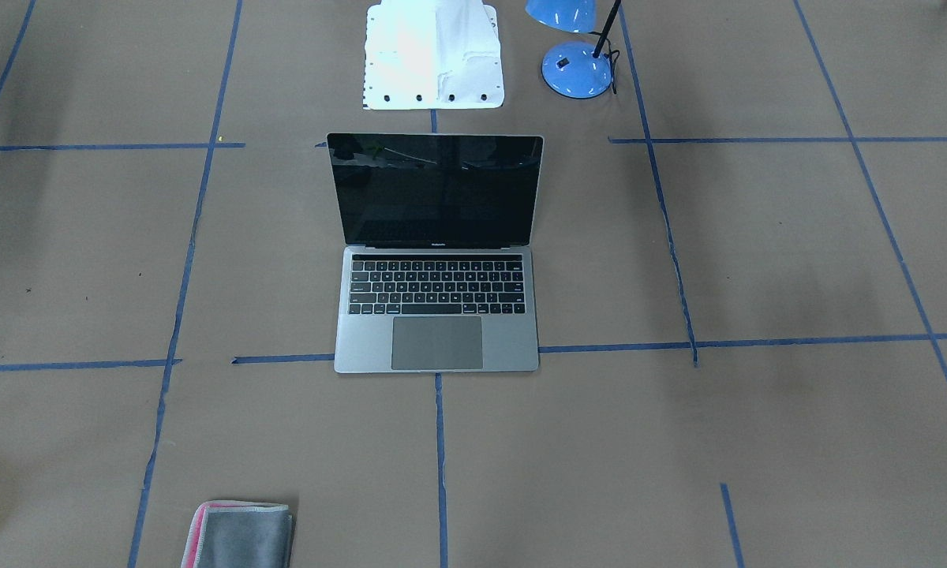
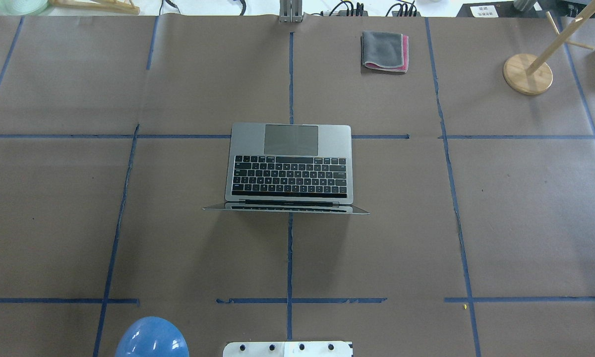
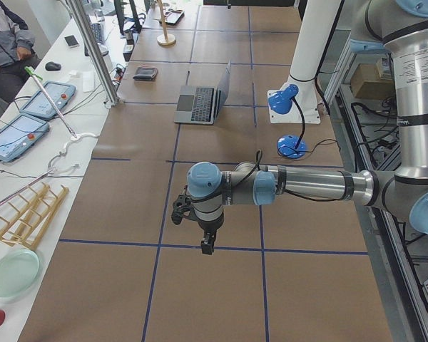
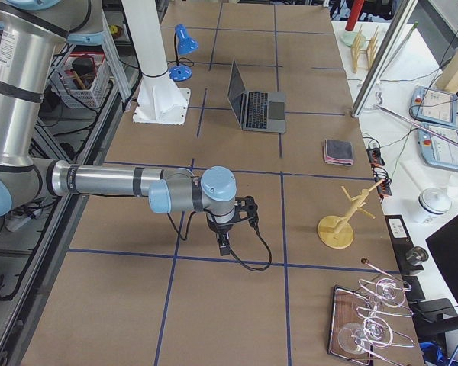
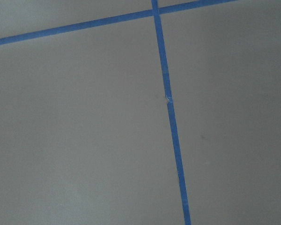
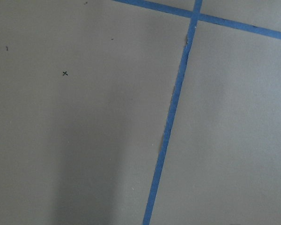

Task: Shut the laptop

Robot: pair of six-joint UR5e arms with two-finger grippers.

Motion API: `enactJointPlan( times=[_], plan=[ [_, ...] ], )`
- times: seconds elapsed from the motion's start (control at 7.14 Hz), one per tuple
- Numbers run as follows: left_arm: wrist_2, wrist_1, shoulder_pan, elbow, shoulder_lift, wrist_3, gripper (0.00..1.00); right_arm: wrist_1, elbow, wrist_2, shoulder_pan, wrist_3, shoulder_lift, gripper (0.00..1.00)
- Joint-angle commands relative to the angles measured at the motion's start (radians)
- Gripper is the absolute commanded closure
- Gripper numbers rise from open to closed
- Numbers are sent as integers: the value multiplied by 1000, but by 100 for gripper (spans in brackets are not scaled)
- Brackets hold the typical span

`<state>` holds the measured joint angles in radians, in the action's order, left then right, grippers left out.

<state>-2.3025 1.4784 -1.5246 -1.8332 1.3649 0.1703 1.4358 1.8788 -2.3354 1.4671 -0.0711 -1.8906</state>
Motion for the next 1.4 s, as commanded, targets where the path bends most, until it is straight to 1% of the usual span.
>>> enactJointPlan(
  times=[0.0, 0.14, 0.28, 0.42, 0.56, 0.7, 0.84, 0.98, 1.12, 1.26],
  plan=[
    [0, -1, 14, -67, 6, -11, 1, -2, 66, -10, -1, 36, 8, 0],
    [-2, 23, 14, -92, 63, -6, 1, -2, 98, -27, -1, 37, 14, 0],
    [-2, 46, 14, -92, 133, -11, 1, -2, 105, -65, -2, 36, 59, 0],
    [-3, 59, 27, -77, 140, -11, 1, 3, 83, -70, -7, 34, 77, 0],
    [-68, 62, 65, -75, 138, -9, 1, -24, 73, -134, -13, 34, 76, 0],
    [-134, 65, 70, -81, 134, -11, 0, -31, 71, -181, -16, 37, 74, 0],
    [-146, 86, 111, -98, 131, -14, 0, -55, 71, -208, -27, 80, 74, 1],
    [-147, 156, 160, -100, 128, -123, 0, -152, 71, -222, -51, 197, 68, 1],
    [-146, 307, 229, -100, 115, -311, 1, -310, 69, -220, -107, 396, 65, 1],
    [-138, 494, 316, -98, 76, -530, 1, -486, 66, -200, -196, 615, 64, 1]
  ],
)
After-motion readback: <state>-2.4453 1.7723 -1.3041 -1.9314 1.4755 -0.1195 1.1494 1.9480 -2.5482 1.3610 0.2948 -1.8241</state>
